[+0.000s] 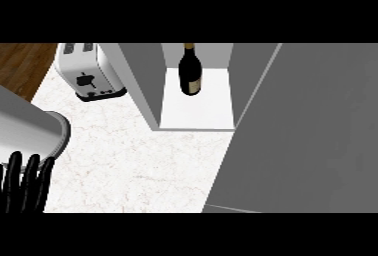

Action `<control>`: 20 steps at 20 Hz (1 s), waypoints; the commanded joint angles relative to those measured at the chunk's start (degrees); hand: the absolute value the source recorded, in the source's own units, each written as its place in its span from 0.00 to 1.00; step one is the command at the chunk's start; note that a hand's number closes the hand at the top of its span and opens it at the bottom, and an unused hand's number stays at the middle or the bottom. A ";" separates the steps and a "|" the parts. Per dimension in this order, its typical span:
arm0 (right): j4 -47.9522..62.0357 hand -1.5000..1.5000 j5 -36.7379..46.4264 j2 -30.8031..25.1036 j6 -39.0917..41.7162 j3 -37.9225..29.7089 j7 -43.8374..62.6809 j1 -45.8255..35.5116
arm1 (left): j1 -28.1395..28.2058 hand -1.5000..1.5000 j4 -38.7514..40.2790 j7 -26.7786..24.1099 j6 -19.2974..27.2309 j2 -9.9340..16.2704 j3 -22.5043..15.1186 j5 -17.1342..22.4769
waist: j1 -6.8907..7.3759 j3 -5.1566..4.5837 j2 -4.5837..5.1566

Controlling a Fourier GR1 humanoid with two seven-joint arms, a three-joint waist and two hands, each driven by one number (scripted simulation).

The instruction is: Pick up the wine, place it into the cabinet and close the cabinet

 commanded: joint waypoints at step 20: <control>3.70 1.00 20.06 -0.26 -29.80 25.50 0.35 -20.45 | 5.46 0.00 5.20 3.41 -18.71 6.74 20.07 11.56 | 0.72 -0.18 -0.02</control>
